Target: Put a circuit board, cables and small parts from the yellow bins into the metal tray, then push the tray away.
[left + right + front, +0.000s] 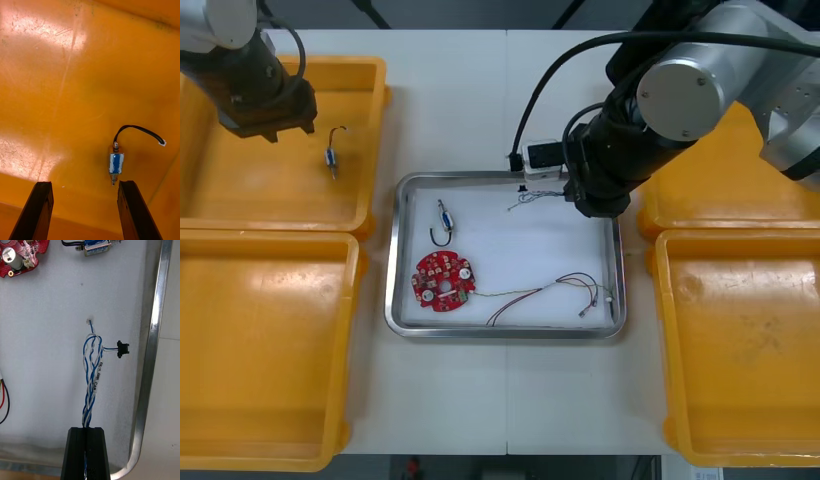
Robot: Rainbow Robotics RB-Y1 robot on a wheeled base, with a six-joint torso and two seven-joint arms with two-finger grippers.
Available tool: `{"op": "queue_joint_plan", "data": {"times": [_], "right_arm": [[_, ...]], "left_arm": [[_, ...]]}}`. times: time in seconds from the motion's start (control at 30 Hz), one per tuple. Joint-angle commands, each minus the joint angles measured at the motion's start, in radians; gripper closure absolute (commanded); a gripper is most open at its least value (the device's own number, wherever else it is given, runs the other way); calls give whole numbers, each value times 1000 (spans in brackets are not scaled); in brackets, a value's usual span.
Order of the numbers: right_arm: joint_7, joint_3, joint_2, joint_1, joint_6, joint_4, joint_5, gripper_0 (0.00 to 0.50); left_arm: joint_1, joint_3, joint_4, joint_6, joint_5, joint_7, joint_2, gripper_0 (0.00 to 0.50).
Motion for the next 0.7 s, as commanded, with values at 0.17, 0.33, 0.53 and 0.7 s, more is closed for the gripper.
{"op": "queue_joint_plan", "data": {"times": [0.17,0.33,0.53,0.7], "right_arm": [[44,98,91,-57,-72,109,-6,500],[37,140,100,-56,-115,129,-7,500],[35,149,103,-56,-120,132,-10,462],[31,148,100,-56,-103,132,-14,94]], "left_arm": [[-6,-48,8,-97,21,-3,-33,0],[24,-50,8,-146,59,8,-47,0],[34,-97,8,-195,35,14,-53,0],[48,-111,12,-226,32,23,-58,0]]}}
